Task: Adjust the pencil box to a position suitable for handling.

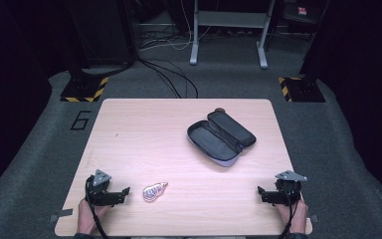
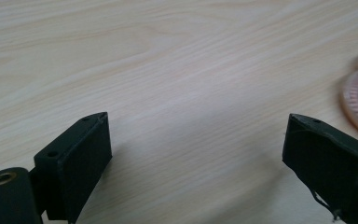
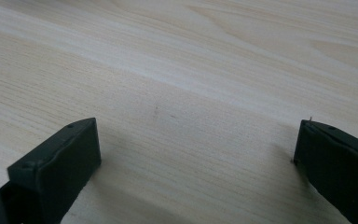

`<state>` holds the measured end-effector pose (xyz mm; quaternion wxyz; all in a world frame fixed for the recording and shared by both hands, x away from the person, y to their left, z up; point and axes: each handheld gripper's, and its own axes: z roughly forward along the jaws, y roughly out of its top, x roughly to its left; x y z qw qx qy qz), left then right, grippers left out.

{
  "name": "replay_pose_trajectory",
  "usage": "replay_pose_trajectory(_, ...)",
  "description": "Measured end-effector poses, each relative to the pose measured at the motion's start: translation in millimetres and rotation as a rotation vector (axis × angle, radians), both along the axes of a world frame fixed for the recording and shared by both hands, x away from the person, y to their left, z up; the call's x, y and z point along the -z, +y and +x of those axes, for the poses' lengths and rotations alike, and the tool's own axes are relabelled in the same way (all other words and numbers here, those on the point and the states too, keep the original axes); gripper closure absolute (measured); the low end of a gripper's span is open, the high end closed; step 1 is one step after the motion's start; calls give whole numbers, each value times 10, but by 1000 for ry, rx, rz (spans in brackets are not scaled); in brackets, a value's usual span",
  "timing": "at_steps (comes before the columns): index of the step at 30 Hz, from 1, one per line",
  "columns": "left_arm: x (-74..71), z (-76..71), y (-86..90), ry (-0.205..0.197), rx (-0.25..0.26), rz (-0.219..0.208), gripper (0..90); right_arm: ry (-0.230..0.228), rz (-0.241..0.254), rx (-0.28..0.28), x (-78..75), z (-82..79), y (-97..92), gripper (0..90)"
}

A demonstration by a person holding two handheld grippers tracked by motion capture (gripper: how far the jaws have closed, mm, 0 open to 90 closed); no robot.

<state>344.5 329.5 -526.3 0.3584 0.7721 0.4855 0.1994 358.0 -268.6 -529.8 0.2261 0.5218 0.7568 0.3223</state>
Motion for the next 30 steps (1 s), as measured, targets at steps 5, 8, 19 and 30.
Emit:
replay_pose_trajectory(5, -57, -54, -98, -45, 49, -21, 63, 2, 1, -2, -1, 1, -3, 0)
replay_pose_trajectory(8, -103, -90, -163, -72, 84, -19, 47, 3, 1, -2, -1, 1, -3, 0)
replay_pose_trajectory(19, -141, -98, -509, -69, 221, -36, 43, 2, 1, -3, -1, 1, -3, 0)
replay_pose_trajectory(30, -87, -44, -715, -33, 311, 5, 73, 2, 1, -3, -1, 1, -3, 0)
